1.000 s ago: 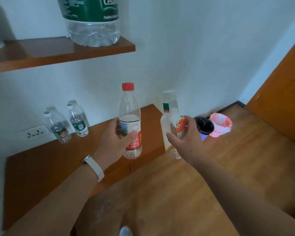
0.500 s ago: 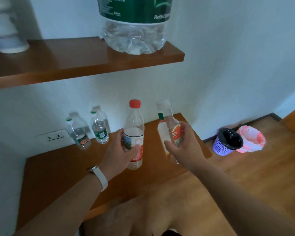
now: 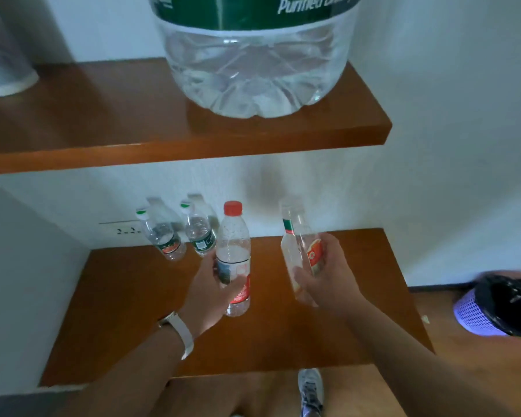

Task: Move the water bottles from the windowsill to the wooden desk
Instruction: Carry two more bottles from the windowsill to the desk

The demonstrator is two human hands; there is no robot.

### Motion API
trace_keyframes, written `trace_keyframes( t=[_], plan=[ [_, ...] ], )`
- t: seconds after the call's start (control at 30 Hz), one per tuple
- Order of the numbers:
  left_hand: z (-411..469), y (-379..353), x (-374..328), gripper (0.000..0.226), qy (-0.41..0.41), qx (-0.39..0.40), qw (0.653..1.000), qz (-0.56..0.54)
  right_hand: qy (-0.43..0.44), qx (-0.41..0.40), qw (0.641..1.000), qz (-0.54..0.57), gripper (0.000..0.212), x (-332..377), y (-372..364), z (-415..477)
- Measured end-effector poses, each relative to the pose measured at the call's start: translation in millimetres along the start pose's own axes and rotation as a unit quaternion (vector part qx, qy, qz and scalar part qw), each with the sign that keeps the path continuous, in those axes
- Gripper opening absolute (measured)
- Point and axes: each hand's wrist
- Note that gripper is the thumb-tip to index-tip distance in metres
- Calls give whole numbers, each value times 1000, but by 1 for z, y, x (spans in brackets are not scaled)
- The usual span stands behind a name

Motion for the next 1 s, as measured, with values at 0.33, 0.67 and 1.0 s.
trace_keyframes(
  t=[0.33, 0.67, 1.0],
  plan=[
    [27, -40, -2, 52, 81, -133, 987, -43, 11, 82, 996, -25, 56, -22, 7, 62],
    [79, -34, 22, 62, 74, -70, 994, -38, 39, 53, 994, -89, 54, -44, -9, 87],
    [114, -25, 50, 63, 75, -58, 995, -30, -30, -35, 999, -6, 56, -60, -68, 113]
  ],
)
Point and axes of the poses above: each hand's wrist, its own z-axis towards the middle knuckle, its own y-axis out of the back of the hand, x = y × z, and after that the axes turned 2 degrees about z, right-handed
